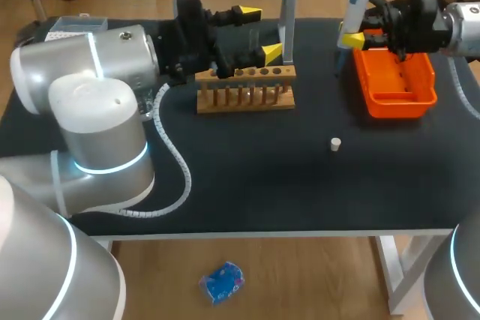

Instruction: Invert the test tube, pick up the pipette, mount the tip to pipette, aspirate from beaker and dispense into the tube, eject the tip, return the pipette, and cap with the stopper.

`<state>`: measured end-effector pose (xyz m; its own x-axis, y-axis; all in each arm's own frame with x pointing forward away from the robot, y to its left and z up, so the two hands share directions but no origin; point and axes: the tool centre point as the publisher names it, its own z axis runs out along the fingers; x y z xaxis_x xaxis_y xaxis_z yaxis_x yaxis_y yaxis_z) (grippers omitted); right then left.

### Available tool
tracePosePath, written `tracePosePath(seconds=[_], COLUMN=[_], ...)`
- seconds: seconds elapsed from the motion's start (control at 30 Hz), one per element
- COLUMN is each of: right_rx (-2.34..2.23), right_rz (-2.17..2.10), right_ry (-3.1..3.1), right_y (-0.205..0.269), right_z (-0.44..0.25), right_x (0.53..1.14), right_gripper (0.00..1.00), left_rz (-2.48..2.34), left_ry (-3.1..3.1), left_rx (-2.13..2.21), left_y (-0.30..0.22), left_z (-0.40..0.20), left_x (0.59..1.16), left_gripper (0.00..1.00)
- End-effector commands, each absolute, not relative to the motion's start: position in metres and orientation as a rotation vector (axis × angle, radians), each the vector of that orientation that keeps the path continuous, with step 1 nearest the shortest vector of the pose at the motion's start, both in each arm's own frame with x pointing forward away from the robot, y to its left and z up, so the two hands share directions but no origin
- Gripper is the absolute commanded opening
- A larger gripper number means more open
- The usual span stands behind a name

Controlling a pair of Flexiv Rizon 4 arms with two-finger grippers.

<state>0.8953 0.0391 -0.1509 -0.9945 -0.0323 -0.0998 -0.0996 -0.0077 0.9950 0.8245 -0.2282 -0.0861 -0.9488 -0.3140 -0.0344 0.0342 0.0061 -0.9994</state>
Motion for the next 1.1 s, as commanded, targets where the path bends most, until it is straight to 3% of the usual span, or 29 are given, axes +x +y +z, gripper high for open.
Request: tracePosePath(seconds=[0.03, 0.43, 1.1], right_rx=[-0.16, -0.298, -0.46], right_rz=[2.2, 2.206, 2.322], right_ry=[2.188, 2.23, 2.141], right_y=[0.044, 0.101, 0.184], right_z=[-0.153, -0.178, -0.184], right_x=[0.893, 0.856, 0.85], right_gripper=[0.0, 0.0, 0.0], left_rz=[-2.04, -2.004, -2.078], left_ry=[2.029, 2.123, 2.084], left_rx=[-0.279, -0.231, -0.232], left_y=[-0.225, -0.204, -0.223], left_z=[-0.095, -0.113, -0.126], left_x=[0.828, 0.835, 0.832], left_gripper=[1.0, 1.0, 1.0])
